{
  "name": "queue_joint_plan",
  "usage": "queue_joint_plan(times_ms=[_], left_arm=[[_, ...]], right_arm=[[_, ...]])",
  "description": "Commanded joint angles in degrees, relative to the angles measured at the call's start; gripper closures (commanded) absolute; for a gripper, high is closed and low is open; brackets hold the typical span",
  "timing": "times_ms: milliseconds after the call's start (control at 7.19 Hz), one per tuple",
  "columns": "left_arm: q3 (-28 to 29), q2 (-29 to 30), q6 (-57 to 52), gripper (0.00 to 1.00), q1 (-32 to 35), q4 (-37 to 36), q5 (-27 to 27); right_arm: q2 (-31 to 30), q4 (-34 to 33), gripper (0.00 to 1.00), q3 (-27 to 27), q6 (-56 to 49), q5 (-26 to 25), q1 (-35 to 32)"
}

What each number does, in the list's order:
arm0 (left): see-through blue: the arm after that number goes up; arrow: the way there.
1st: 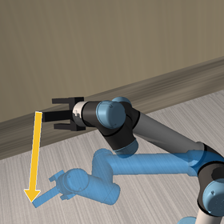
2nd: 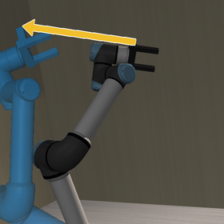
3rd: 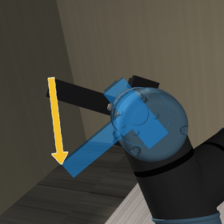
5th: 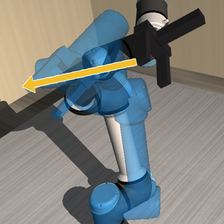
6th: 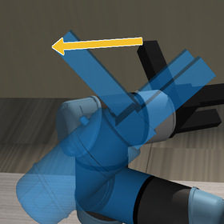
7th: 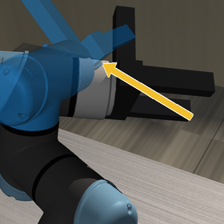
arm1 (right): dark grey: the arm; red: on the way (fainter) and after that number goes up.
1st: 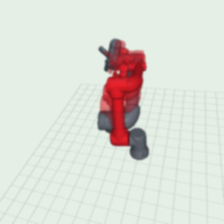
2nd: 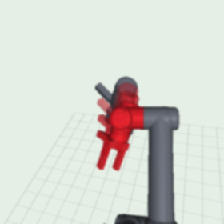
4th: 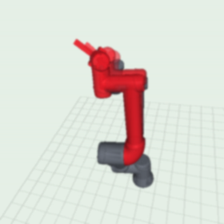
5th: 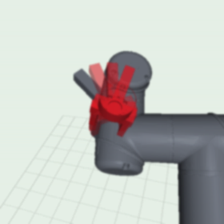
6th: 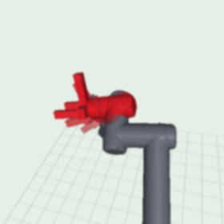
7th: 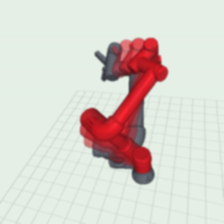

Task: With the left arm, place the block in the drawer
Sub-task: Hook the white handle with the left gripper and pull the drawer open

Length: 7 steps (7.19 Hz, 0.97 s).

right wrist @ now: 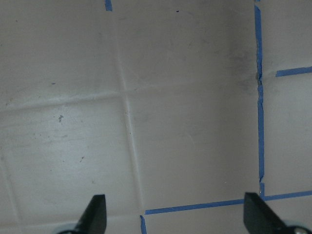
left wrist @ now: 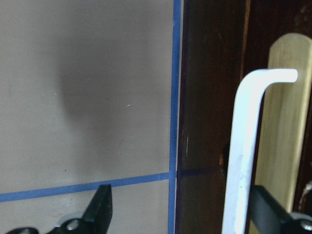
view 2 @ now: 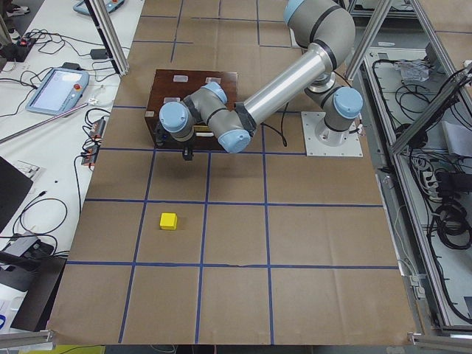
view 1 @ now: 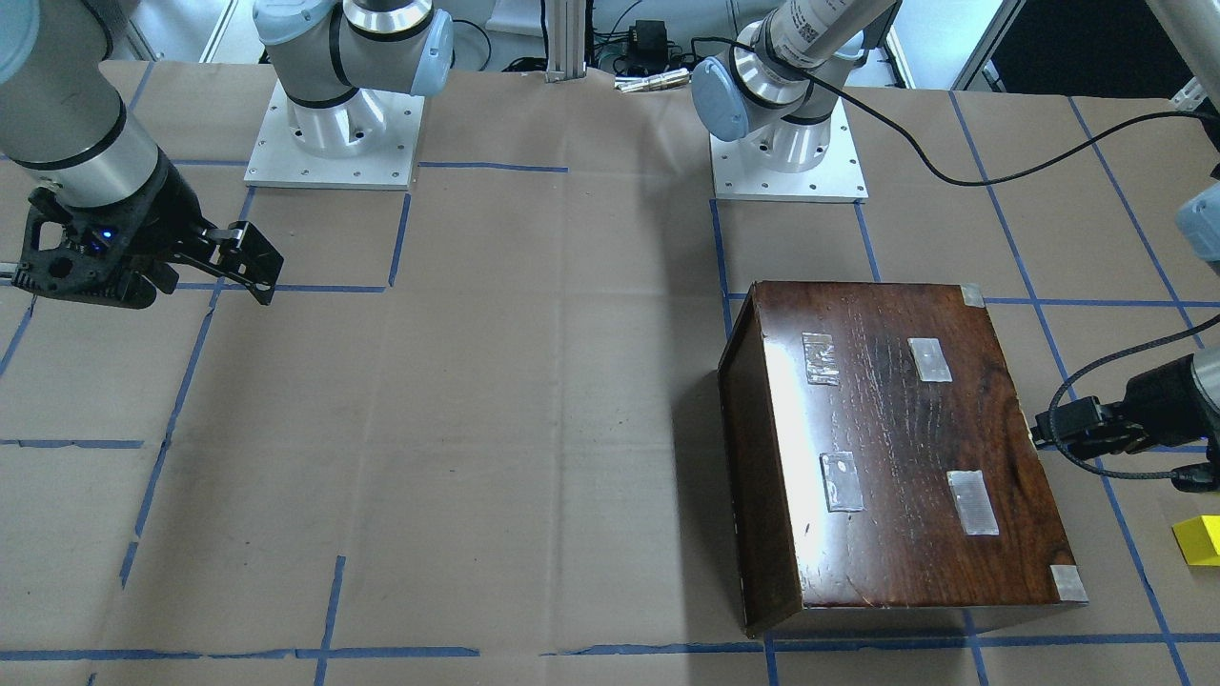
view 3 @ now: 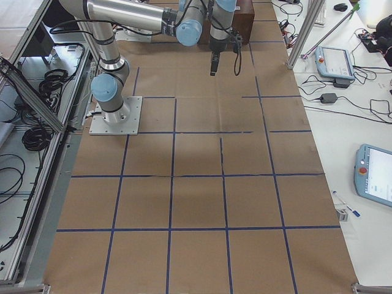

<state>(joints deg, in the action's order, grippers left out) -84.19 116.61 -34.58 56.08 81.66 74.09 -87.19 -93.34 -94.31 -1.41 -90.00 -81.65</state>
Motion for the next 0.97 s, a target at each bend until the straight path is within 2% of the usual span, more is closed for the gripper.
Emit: queue_joint_plan(times_ms=[0,139,417,834], left_arm=[[-0.2,-0.1,-0.4,0.02,0.0,-0.1,0.5],[-0.3,-0.2,-0.7,0.02,0.0,-1.0,1.0],[-0.3,-0.3,-0.8,0.02,0.0,-1.8,6.0],[-0.2,-0.2,-0.8,0.02,-0.2,-3.3,9.2]], right_arm=[[0.0,0.0,0.00,0.0,-0.1,0.0,0.0],[0.0,0.0,0.00,0.0,0.0,0.0,0.0],[0.0,0.0,0.00,0.0,-0.1,0.0,0.0],[0.0,0.0,0.00,0.0,-0.1,0.0,0.0]])
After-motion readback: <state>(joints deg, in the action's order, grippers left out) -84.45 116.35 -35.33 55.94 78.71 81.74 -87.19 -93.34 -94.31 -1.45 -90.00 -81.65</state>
